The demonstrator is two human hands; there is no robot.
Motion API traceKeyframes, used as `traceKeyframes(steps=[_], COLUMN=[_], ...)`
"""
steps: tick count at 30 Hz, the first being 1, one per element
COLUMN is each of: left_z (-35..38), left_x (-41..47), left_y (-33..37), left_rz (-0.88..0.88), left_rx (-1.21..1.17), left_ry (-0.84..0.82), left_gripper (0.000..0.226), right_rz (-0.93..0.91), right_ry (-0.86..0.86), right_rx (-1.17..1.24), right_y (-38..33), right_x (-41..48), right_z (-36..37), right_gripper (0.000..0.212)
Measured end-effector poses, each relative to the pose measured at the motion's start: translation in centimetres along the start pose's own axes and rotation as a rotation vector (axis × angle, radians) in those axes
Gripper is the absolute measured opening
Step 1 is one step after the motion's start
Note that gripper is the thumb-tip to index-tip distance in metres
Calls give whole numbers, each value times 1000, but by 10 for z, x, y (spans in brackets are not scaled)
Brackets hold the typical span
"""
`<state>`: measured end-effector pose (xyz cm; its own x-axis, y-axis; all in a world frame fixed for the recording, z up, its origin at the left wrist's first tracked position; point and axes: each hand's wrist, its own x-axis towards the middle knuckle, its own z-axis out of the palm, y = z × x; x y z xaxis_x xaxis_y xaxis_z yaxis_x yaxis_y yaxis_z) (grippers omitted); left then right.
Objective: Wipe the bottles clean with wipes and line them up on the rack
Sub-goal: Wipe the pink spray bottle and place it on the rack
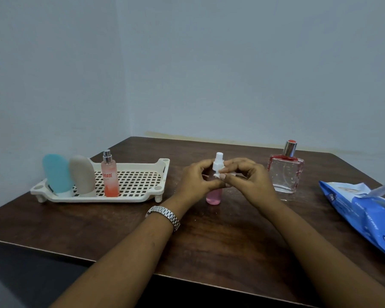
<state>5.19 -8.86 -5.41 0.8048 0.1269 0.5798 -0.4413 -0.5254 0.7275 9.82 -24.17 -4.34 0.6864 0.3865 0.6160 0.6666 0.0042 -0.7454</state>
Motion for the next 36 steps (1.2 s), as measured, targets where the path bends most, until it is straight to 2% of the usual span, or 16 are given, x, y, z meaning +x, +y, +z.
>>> traceKeyframes(steps=[4, 11, 15, 17, 22, 25, 32, 36], left_z=[-2, -1, 3, 4, 2, 1, 0, -1], left_x=[-1, 0, 0, 0, 2, 3, 4, 4], left_y=[4, 3, 1, 1, -3, -4, -5, -6], left_rz=[-5, -78, -162, -196, -257, -286, -351, -370], left_rx=[15, -98, -265, -334, -410, -473, -502, -488], left_ry=[-47, -29, -35, -12, 59, 110, 185, 191], left_gripper=[53, 30, 22, 20, 9, 10, 14, 16], right_rz=[27, 43, 51, 61, -82, -105, 32, 34], right_ry=[24, 10, 30, 35, 73, -18, -203, -244], right_rx=[-49, -64, -143, -183, -362, -394, -473, -488], right_y=[1, 1, 0, 2, 2, 1, -4, -7], right_x=[0, -1, -2, -3, -5, -6, -7, -8], right_z=[-2, -3, -1, 0, 4, 6, 2, 0], right_gripper=[8, 4, 14, 11, 8, 10, 9, 13])
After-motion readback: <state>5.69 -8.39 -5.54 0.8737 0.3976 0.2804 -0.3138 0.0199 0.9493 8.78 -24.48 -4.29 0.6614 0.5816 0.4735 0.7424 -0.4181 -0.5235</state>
